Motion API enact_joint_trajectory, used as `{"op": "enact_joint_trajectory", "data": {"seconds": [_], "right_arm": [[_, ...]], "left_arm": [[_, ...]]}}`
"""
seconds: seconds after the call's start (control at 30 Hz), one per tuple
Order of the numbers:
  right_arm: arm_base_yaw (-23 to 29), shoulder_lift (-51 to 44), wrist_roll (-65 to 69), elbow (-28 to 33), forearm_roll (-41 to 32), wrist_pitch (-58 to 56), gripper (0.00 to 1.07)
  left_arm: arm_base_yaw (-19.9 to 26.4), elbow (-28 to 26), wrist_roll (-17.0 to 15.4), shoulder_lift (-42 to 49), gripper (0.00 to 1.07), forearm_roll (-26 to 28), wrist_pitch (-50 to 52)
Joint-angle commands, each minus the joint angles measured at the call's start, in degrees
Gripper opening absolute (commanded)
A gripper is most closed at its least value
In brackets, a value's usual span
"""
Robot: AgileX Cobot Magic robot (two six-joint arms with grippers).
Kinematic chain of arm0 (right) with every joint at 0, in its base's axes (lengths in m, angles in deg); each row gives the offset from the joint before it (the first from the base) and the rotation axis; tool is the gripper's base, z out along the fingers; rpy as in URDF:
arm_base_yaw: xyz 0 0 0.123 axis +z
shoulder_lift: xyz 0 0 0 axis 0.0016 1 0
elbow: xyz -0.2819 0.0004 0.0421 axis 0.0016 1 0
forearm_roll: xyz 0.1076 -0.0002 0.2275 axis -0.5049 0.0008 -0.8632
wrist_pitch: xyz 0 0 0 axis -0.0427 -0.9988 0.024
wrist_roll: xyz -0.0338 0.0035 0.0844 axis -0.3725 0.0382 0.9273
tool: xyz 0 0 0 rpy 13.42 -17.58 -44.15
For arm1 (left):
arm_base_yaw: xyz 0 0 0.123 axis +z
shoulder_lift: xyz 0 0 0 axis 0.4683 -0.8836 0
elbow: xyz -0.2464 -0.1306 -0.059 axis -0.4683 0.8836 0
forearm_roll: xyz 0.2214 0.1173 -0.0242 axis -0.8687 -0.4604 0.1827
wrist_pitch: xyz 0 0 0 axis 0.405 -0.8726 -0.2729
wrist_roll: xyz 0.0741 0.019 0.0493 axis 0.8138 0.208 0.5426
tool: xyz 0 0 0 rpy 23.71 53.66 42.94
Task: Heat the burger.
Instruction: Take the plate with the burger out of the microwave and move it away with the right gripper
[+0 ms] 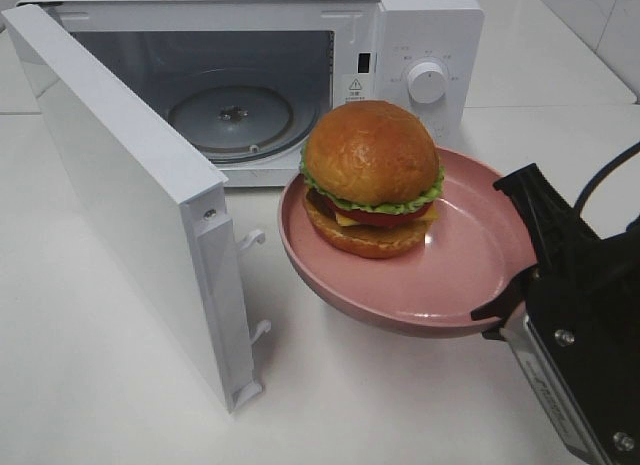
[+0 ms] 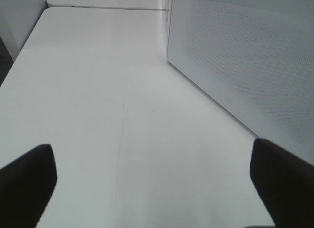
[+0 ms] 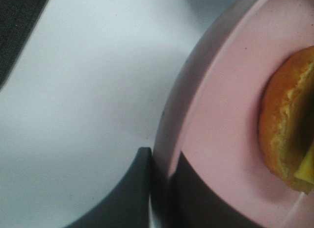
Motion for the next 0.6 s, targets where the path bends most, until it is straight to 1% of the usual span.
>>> {"op": "enact_joint_trajectory", "data": {"seconds": [0.03,0.1,0.2,0.23,0.3,0.37,0.47,0.53,0.6], "right_arm": [[0.0,-3.2,3.5,-0.1,2.3,1.5,0.0],[0.0,-6.4,9.9,-0.1,8.0,-2.4,0.0],[0.0,-7.3,11.7,0.0,9.6,-3.5,0.0],[0.0,-8.9,14.8,0.1,12.4,-5.6,0.0],[0.0,-9.6,16.5,0.1,13.5,-6.5,0.0],[0.0,-12.5,22.0,0.1,17.4,-10.5,0.0],[0.0,-13.2,23.2,0.1,18.4,-11.2,0.0],[0.0,-15.2,29.3,0.1,22.1,-15.3,0.0],[0.0,-15.6,30.9,0.1,23.0,-16.1,0.0]], "left_arm": [[0.2,0.2,-0.3,0.9,1.0,0.0,0.6],[0.2,0.2,-0.3,0.9,1.0,0.0,0.6],[0.2,0.2,-0.3,0.9,1.0,0.0,0.6],[0.2,0.2,-0.3,0.9,1.0,0.0,0.6],[0.2,0.2,-0.3,0.9,1.0,0.0,0.6],[0.2,0.2,-0.3,0.9,1.0,0.0,0.6],[0.2,0.2,-0.3,0.9,1.0,0.0,0.6],[0.2,0.2,-0.3,0.9,1.0,0.0,0.6],[0.2,0.2,-0.3,0.9,1.0,0.0,0.6]]}}
